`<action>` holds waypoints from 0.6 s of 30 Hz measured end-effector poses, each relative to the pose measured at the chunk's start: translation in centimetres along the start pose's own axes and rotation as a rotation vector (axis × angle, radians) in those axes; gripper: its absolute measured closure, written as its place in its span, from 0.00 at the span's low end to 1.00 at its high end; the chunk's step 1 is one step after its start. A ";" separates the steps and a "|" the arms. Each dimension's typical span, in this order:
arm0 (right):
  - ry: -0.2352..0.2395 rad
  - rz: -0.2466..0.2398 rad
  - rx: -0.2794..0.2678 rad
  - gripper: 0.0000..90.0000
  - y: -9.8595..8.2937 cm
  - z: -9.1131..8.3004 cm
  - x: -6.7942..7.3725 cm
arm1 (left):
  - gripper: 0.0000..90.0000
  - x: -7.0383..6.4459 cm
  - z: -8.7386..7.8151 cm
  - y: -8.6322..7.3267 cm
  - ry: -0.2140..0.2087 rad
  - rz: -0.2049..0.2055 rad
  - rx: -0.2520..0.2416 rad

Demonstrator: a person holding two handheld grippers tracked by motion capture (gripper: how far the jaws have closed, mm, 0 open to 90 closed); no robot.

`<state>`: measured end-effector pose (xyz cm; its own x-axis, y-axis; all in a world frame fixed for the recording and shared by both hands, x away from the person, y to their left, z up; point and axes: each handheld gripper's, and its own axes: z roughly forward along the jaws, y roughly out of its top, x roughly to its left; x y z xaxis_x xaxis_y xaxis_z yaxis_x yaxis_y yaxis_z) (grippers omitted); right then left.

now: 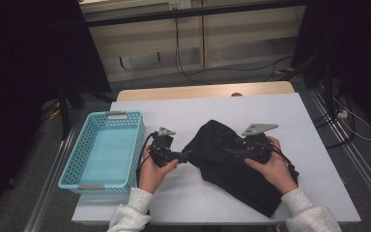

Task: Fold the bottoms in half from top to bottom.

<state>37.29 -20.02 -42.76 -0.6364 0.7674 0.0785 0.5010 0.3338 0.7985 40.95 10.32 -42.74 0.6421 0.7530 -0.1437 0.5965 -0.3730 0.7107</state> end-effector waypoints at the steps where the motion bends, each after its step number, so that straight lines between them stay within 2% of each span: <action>1: 0.002 0.004 -0.001 0.51 0.2 0.2 0.1 | 0.11 0.0 0.0 0.0 0.001 0.000 0.001; 5: -0.027 0.002 0.024 0.55 1.1 1.7 0.6 | 0.11 -0.1 -0.1 0.2 -0.004 0.001 -0.008; 8: -0.028 0.014 0.040 0.54 1.7 2.9 1.0 | 0.11 0.1 -0.1 0.2 -0.006 -0.003 -0.004; 10: -0.059 -0.007 0.044 0.54 1.8 3.6 1.0 | 0.11 0.1 -0.1 0.2 -0.005 -0.003 -0.007; 12: -0.080 0.015 0.057 0.55 2.0 4.2 0.7 | 0.11 0.3 -0.1 0.2 -0.010 -0.004 0.003; 13: -0.092 0.027 0.059 0.59 2.1 4.5 0.6 | 0.11 0.3 -0.1 0.2 -0.010 -0.004 0.003; 14: -0.087 0.030 0.063 0.69 2.2 4.7 0.5 | 0.11 0.3 -0.1 0.2 -0.009 -0.007 0.000; 16: -0.085 0.039 0.079 0.71 2.2 4.9 0.3 | 0.11 0.4 -0.2 0.2 -0.009 -0.009 -0.003; 17: -0.063 0.052 0.082 0.91 2.3 5.1 0.0 | 0.11 0.5 -0.3 0.2 -0.003 -0.010 -0.007; 18: -0.051 0.060 0.076 0.95 2.3 5.1 -0.2 | 0.11 0.5 -0.4 0.2 -0.007 -0.008 -0.008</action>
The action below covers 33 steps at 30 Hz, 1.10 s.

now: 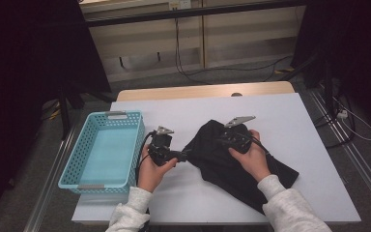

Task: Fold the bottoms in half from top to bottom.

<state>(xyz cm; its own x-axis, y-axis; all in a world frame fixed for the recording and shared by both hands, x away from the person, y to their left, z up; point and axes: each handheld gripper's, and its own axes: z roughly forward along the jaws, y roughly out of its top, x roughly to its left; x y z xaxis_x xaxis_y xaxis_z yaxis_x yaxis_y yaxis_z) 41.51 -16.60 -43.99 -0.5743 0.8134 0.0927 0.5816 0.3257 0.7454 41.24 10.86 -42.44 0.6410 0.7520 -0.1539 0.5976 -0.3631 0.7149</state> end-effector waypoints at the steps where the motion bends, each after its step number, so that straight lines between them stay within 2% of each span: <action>1: 0.002 0.000 0.002 0.98 0.0 -0.1 -0.2 | 0.11 0.0 -0.1 0.0 0.004 -0.007 -0.006; 2: 0.002 0.000 0.002 0.98 0.0 -0.1 -0.2 | 0.11 0.0 -0.1 0.0 0.004 -0.007 -0.006; 8: -0.048 0.045 -0.020 1.00 0.5 -2.2 -3.2 | 0.11 0.3 0.0 0.0 0.010 -0.017 -0.012; 10: -0.060 0.046 -0.019 1.00 0.5 -2.4 -3.7 | 0.11 0.3 0.0 0.0 0.009 -0.013 -0.005; 11: -0.087 0.053 -0.010 1.00 0.4 -2.6 -4.6 | 0.11 0.2 0.0 0.0 0.009 -0.009 -0.003; 12: -0.087 0.053 -0.010 1.00 0.4 -2.6 -4.6 | 0.11 0.2 0.0 0.0 0.009 -0.009 -0.003; 13: -0.112 0.058 -0.015 0.98 0.3 -2.6 -5.3 | 0.11 0.1 0.1 0.1 0.006 -0.011 -0.007; 15: -0.143 0.082 -0.020 0.89 0.1 -2.7 -5.8 | 0.11 0.0 0.1 0.1 0.004 -0.007 -0.007; 17: -0.132 0.100 -0.029 0.82 0.1 -2.7 -5.9 | 0.11 0.1 0.1 0.1 0.005 -0.007 -0.006; 20: -0.101 0.099 -0.024 0.66 0.1 -2.4 -5.5 | 0.11 0.2 0.0 0.1 0.005 -0.013 -0.005; 23: -0.103 0.067 0.021 0.63 -0.1 -1.6 -5.1 | 0.11 0.2 0.0 0.0 0.012 -0.008 -0.004; 24: -0.099 0.073 0.032 0.62 -0.3 -1.2 -5.2 | 0.11 0.2 0.0 0.0 0.007 -0.008 0.002; 26: -0.089 0.083 0.049 0.63 -0.6 -0.7 -5.2 | 0.11 0.2 0.0 0.0 0.009 -0.009 -0.001; 29: -0.075 0.083 0.077 0.71 -0.9 -0.1 -5.1 | 0.11 0.3 -0.1 -0.1 0.009 -0.008 0.000; 30: -0.076 0.081 0.086 0.76 -0.9 0.1 -5.1 | 0.11 0.3 0.0 -0.1 0.011 -0.012 -0.001; 31: -0.074 0.076 0.086 0.88 -1.0 0.0 -5.1 | 0.11 0.3 0.0 -0.2 0.014 -0.014 -0.003; 33: -0.063 0.088 0.064 0.91 -0.9 -0.3 -5.2 | 0.11 0.3 0.0 -0.2 0.012 -0.010 0.001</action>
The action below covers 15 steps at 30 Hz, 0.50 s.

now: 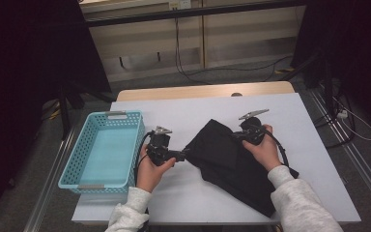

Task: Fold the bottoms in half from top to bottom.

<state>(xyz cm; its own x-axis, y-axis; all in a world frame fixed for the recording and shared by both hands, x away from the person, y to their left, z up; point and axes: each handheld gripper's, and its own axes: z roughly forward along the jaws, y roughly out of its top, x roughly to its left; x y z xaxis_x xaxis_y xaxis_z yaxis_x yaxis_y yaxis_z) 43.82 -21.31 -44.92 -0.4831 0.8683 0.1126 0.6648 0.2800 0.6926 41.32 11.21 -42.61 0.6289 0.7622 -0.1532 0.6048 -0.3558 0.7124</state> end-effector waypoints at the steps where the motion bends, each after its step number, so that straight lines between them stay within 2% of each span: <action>1: -0.004 0.001 -0.006 0.91 0.1 -0.2 0.0 | 0.11 0.0 0.0 0.0 0.000 0.000 0.000; 4: 0.002 -0.011 -0.021 0.92 0.3 -0.9 0.2 | 0.11 0.0 -0.1 0.1 -0.006 0.000 -0.001; 10: 0.040 0.008 -0.045 0.92 0.2 -2.6 0.3 | 0.11 -0.1 -0.1 0.2 -0.009 0.002 -0.006; 15: 0.048 0.023 -0.036 0.92 -0.4 -4.1 0.2 | 0.11 0.0 0.1 0.0 -0.006 -0.002 -0.003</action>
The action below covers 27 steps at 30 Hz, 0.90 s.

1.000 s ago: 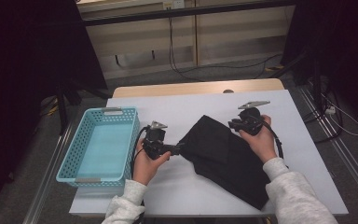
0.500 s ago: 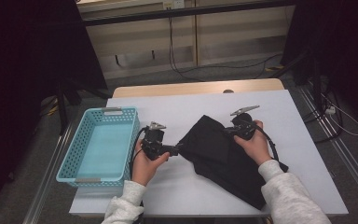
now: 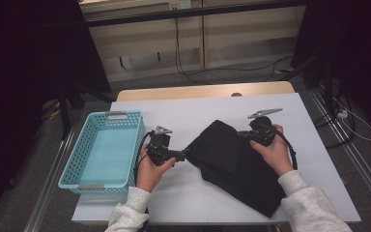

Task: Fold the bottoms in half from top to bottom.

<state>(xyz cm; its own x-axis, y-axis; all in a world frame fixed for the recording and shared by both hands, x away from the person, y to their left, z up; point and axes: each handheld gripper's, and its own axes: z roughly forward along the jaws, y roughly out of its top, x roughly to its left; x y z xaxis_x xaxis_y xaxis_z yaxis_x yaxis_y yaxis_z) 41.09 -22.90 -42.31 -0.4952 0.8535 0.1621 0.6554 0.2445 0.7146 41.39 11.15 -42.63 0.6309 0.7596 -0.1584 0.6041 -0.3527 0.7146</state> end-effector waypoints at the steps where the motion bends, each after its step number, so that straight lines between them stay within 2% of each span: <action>1: -0.005 -0.001 0.012 0.92 -0.2 -0.1 -0.1 | 0.11 0.0 0.0 0.0 0.003 0.000 0.000; 2: -0.005 -0.001 0.012 0.92 -0.2 -0.1 -0.1 | 0.11 0.0 0.0 0.0 0.003 0.000 0.000; 4: -0.012 0.002 0.071 0.92 -0.9 -0.1 -0.4 | 0.11 -0.2 -0.1 0.1 0.003 0.001 -0.004; 6: -0.015 0.003 0.082 0.91 -1.5 0.0 -0.7 | 0.11 -0.3 -0.1 0.1 0.000 0.010 0.002; 11: -0.037 -0.009 0.036 0.84 -2.2 -0.4 -1.0 | 0.11 -0.4 0.0 0.0 -0.001 0.009 0.009; 12: -0.057 -0.042 0.005 0.69 -2.5 -1.0 -0.6 | 0.11 -0.4 0.1 0.0 -0.001 0.010 0.011; 14: -0.072 -0.067 -0.011 0.66 -2.7 -1.7 -0.1 | 0.11 -0.5 0.1 0.0 0.002 0.000 0.001; 15: -0.078 -0.078 -0.024 0.63 -2.8 -2.0 0.2 | 0.11 -0.4 0.1 0.0 0.005 0.011 0.009; 17: -0.037 -0.087 -0.046 0.63 -3.1 -2.6 0.9 | 0.11 -0.3 0.1 -0.1 0.007 0.010 0.010; 19: 0.024 -0.106 -0.031 0.61 -3.8 -2.6 1.9 | 0.11 -0.3 0.1 -0.1 0.008 0.012 0.015; 23: 0.065 -0.140 0.011 0.59 -5.3 -1.9 3.5 | 0.11 -0.4 0.1 -0.2 0.018 0.000 0.011; 26: 0.077 -0.145 0.011 0.58 -5.7 -1.6 3.8 | 0.11 -0.5 0.0 -0.2 0.021 0.011 0.012; 27: 0.098 -0.140 -0.001 0.56 -6.0 -1.7 4.2 | 0.11 -0.7 0.1 -0.2 0.026 0.018 0.010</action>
<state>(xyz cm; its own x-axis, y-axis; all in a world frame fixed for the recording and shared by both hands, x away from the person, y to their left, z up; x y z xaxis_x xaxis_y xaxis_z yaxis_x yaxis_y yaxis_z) 34.12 -21.54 -44.74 -0.6350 0.7621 0.1262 0.5752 0.3574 0.7358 40.91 10.67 -42.68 0.6289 0.7669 -0.1276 0.5978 -0.3721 0.7100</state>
